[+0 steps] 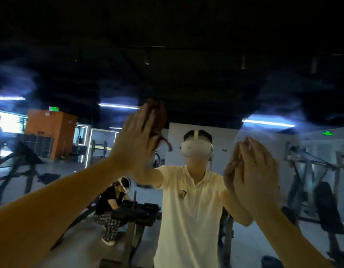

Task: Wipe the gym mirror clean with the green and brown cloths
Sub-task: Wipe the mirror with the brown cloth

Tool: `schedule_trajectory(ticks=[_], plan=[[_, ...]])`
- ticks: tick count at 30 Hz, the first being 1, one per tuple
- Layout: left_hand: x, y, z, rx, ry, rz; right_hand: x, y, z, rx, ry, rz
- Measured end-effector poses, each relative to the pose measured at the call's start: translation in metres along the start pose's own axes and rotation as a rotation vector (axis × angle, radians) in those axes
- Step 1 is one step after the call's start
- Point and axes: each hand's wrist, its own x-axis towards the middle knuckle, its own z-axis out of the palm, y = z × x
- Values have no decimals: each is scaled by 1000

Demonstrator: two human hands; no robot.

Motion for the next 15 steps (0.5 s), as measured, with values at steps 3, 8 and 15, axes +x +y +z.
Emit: schedule_trajectory(ticks=[3,8,15], plan=[[-27,-62,-3,16,-27,-144,-2,1,9,-48,0,-5],[-18,-36,3,-171,106,-402,-5,6,9,-37,1,-37],[10,111,15,-99,43,119,-8,11,18,-18,26,-79]])
